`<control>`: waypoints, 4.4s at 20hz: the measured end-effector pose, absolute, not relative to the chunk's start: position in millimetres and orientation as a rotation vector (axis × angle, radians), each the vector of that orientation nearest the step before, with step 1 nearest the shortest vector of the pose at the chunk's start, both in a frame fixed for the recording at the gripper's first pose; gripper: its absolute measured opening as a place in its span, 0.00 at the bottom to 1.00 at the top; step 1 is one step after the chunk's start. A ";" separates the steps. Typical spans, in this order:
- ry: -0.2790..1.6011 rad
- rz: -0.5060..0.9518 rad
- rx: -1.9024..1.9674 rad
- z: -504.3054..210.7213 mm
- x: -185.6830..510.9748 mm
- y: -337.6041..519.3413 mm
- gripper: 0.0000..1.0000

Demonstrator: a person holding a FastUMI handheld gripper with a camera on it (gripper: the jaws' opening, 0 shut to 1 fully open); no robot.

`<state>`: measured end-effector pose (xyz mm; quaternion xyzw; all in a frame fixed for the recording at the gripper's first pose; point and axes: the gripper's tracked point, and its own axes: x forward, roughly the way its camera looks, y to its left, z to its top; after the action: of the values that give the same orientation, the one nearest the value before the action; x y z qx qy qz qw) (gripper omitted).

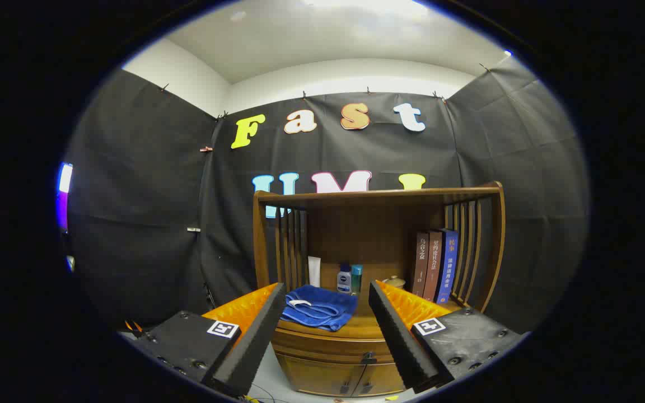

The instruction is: Pull open the drawer, take out the items inside it, and place them on the countertop above the cabinet.

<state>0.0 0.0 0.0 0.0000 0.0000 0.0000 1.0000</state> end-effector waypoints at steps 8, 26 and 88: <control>-0.003 -0.035 0.024 0.6 7.9 -14.4 0.97; -0.008 -0.096 -0.004 5.3 10.5 -33.0 0.97; 0.705 -0.291 0.087 -350.8 -38.0 -78.7 0.34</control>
<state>-38.0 -78.7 -350.8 0.0425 0.3438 -0.1418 0.9273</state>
